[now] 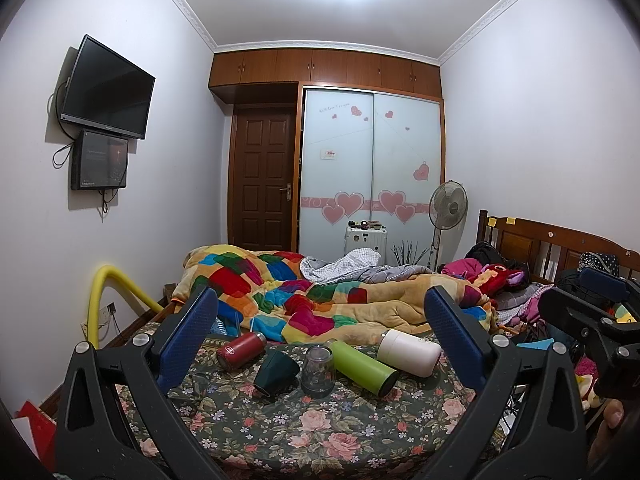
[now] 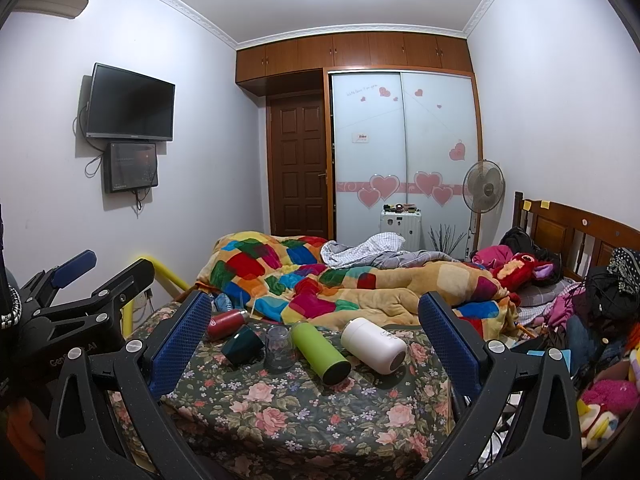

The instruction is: Flip cup upright

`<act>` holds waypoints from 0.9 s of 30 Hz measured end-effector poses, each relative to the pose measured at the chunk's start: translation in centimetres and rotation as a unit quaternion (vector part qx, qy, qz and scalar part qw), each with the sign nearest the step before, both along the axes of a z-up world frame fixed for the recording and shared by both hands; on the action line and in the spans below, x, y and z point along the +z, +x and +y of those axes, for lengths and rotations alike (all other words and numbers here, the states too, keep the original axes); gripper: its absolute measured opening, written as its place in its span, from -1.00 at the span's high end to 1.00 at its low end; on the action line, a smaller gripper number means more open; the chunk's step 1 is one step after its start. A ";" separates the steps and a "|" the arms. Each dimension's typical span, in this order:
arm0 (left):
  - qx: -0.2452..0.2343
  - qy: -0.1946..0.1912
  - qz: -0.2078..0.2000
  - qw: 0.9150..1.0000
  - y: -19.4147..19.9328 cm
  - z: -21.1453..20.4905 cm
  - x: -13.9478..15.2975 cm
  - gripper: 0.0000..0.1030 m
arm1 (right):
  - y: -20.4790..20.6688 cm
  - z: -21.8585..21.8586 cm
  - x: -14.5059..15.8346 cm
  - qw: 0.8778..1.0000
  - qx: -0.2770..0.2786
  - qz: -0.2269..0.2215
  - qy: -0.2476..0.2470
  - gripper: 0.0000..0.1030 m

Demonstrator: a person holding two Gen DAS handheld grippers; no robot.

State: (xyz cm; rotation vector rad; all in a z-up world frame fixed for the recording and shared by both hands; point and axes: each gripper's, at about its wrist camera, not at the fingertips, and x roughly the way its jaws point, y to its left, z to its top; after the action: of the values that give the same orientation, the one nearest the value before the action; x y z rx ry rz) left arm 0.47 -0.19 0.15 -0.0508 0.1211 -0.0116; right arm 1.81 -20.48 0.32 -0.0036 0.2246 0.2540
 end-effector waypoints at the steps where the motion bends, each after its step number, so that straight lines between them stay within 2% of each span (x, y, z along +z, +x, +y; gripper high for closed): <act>1: 0.000 0.000 0.000 1.000 0.0 0.0 0.0 -1.00 | 0.0 0.0 0.1 1.000 0.000 0.000 0.000 -1.00; 18: 0.001 0.000 0.003 1.000 0.2 -0.3 0.1 -1.00 | 0.3 -0.4 -0.9 1.000 0.000 0.003 0.000 -1.00; 27: 0.003 -0.004 0.032 0.999 3.0 -0.1 -1.1 -1.00 | 1.9 -0.4 -1.9 1.000 -0.004 0.026 -0.002 -1.00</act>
State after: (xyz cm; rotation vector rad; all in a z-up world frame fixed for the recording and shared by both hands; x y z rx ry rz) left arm 3.44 -0.26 -0.97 -0.0591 0.1856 -0.0042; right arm 3.69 -20.86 -1.61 -0.0001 0.2764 0.2450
